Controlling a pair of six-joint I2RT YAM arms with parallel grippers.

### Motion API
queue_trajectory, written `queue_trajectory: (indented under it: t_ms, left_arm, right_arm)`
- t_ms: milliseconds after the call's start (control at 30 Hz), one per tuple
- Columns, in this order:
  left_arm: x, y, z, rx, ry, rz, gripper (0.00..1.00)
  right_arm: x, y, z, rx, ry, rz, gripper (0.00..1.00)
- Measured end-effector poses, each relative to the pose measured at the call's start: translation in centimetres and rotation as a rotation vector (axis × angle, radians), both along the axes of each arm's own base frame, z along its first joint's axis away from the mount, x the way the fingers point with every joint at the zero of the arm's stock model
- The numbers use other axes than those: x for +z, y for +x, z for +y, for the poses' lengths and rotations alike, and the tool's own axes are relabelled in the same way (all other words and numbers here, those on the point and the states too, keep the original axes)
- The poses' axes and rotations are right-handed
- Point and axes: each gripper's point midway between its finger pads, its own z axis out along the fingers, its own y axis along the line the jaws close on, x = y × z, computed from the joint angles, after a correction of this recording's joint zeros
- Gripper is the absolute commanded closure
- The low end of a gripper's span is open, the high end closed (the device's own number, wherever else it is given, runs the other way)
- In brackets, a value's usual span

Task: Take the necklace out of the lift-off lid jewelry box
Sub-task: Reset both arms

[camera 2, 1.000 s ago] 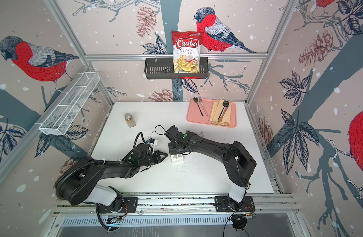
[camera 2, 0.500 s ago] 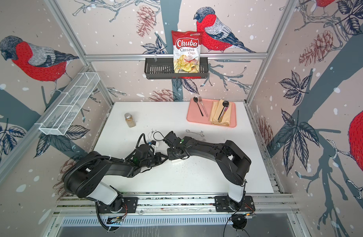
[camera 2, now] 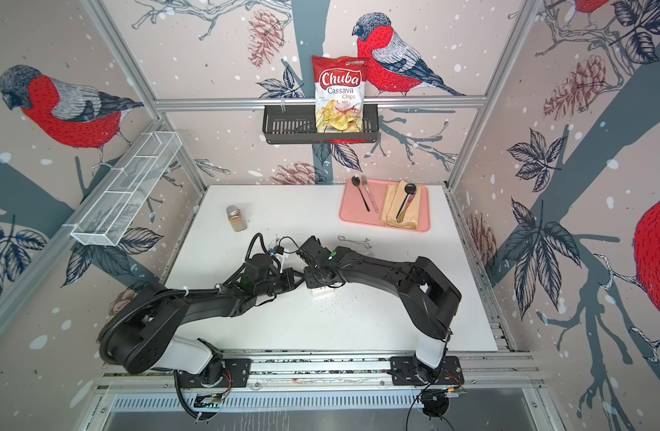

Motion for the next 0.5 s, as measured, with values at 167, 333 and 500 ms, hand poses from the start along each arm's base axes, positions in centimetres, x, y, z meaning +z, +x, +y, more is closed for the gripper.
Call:
queue_trajectory:
  t_ms: [167,333,500]
  left_arm:
    - [7.5,4.0,2.0,0.060,0.114,-0.212,0.53]
    - [14.9,6.5,6.9,0.208,0.305,-0.439,0.19]
    - [18.0,6.1,12.7,0.387,0.515,-0.608,0.02]
  right_arm:
    - [9.6,2.3,-2.0,-0.080,0.124,-0.247,0.22]
    - [14.1,4.6,-10.4,-0.253,0.117,-0.483,0.00]
    - [15.3,6.5,-19.4,-0.449,0.059,-0.695,0.00]
